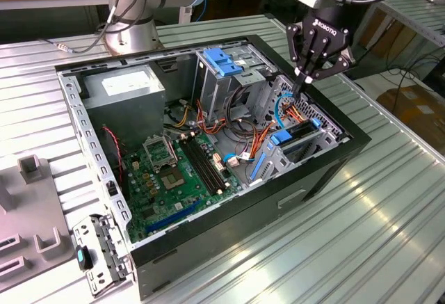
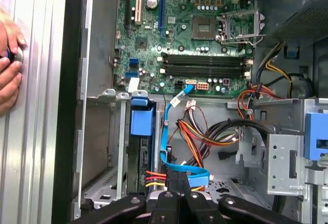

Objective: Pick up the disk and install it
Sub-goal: 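Insert the second disk wire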

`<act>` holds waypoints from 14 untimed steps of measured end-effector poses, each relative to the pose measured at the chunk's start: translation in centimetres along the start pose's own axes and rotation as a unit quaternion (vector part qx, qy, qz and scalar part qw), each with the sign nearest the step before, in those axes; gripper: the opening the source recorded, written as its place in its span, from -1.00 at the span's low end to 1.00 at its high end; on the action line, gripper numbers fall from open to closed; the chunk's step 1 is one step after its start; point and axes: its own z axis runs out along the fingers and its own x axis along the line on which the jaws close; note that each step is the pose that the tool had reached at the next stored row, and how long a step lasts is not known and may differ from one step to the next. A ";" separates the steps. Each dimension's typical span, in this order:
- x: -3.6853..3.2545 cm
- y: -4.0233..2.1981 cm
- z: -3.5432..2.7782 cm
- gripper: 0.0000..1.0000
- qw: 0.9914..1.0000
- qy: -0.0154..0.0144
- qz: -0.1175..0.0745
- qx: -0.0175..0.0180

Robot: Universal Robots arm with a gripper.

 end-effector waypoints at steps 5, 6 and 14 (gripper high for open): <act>-0.23 0.12 0.11 -0.52 1.000 0.018 0.001 -0.001; -0.29 0.15 0.12 -0.52 1.000 0.024 0.001 -0.001; -1.37 0.10 0.63 -0.52 0.999 0.051 0.002 -0.002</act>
